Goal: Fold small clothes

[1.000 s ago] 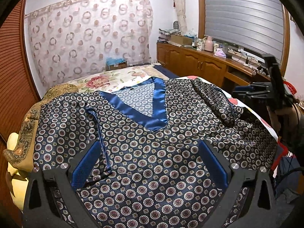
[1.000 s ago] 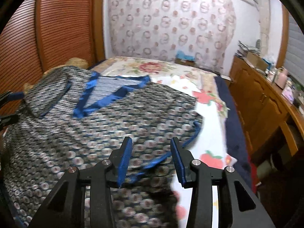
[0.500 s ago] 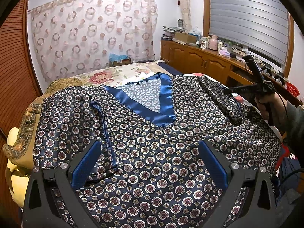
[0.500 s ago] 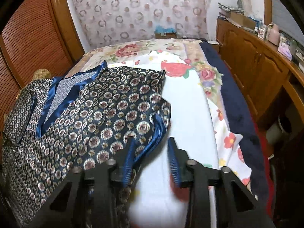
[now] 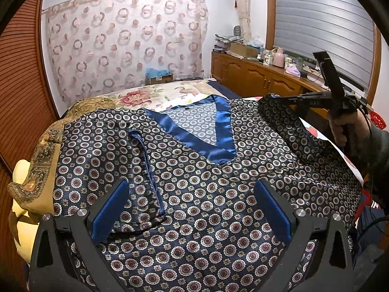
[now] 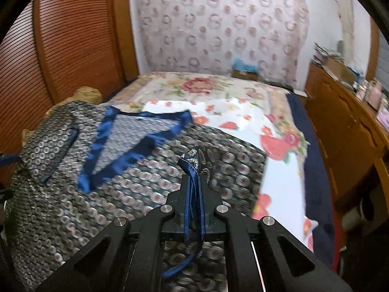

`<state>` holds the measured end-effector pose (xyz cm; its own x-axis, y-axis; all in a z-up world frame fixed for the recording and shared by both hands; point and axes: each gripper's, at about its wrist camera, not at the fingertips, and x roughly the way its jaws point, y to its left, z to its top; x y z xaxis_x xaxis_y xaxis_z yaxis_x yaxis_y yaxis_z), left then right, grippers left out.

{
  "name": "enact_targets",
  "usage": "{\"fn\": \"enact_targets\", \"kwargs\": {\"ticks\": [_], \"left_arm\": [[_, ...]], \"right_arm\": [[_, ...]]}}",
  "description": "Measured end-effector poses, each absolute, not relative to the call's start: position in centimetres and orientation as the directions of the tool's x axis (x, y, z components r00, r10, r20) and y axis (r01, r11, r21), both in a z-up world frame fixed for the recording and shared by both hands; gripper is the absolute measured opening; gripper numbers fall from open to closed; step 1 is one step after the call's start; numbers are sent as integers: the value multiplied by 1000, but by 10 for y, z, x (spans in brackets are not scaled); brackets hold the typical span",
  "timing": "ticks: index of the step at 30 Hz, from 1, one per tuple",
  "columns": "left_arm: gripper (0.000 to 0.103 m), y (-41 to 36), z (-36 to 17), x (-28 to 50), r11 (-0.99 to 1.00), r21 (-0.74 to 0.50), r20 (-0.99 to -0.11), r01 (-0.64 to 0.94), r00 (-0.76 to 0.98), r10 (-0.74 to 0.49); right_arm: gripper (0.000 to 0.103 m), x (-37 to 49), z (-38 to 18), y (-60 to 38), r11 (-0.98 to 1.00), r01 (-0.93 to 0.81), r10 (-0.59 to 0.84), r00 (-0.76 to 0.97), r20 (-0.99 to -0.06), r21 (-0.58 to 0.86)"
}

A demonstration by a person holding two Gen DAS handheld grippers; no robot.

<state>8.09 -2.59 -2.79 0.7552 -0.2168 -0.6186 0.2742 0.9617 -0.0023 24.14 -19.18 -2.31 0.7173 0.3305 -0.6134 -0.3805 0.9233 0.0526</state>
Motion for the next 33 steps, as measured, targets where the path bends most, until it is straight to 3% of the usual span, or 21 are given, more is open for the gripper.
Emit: {"fn": "enact_targets", "kwargs": {"ticks": [3,5,7,8,16,22,28,31,33], "left_arm": [[103,-21,-27,82,964,-8,-616,265,758,-214],[103,-17,-26,83,965,-18,-615,263,758,-218],[103,-15,-27,85,965,-19,-620,263,754,-218],[103,-14,-27,86,966,-13,-621,259,755,-211],[103,6,-23,98,970,-10,-616,242,763,-197],[103,33,-19,124,980,58,-632,192,767,-113],[103,74,-18,161,992,35,-652,119,755,-67],[95,92,-20,176,995,10,-663,98,746,-67],[82,103,-22,187,997,0,-673,81,737,-60]], "right_arm": [[10,238,-21,-187,913,-404,350,717,-603,50],[21,229,-13,-192,905,-424,368,728,-578,42],[49,224,-12,-196,906,-421,368,748,-552,34],[51,223,-12,-199,913,-408,354,757,-550,27],[52,240,-39,-221,960,-279,189,738,-648,-38],[52,275,-67,-231,972,-232,141,692,-708,-33],[52,304,-79,-228,972,-235,142,667,-731,-26],[52,313,-85,-227,970,-241,139,659,-739,-33],[52,312,-84,-227,970,-243,145,666,-731,-29]]}}
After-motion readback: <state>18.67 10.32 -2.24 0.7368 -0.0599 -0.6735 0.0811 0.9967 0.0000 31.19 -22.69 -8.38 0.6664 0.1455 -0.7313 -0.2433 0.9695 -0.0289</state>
